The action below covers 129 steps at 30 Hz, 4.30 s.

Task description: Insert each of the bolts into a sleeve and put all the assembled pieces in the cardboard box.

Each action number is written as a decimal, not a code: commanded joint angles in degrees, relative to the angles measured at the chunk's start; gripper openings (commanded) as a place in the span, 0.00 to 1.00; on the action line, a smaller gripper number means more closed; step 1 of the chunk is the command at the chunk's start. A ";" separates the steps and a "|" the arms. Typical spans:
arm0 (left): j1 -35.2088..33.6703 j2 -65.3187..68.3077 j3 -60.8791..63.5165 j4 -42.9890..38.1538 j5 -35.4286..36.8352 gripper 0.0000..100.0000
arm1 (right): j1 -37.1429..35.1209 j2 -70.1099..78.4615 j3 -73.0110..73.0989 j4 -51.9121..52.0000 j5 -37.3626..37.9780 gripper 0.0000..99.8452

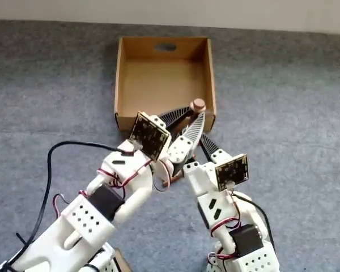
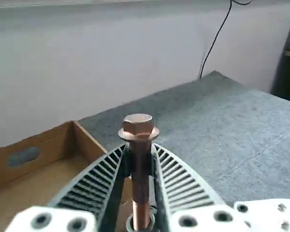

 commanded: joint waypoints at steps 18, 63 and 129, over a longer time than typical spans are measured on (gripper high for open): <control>-3.38 -8.66 -2.07 14.68 -0.09 0.01 | 3.12 -0.48 -1.10 -1.63 -0.53 0.01; -6.46 -21.93 -2.15 28.22 3.87 0.13 | 3.21 -0.48 -1.01 -1.54 -0.18 0.01; -42.86 48.31 -11.56 23.12 -5.10 0.04 | 13.41 129.89 -98.51 11.56 -0.62 0.01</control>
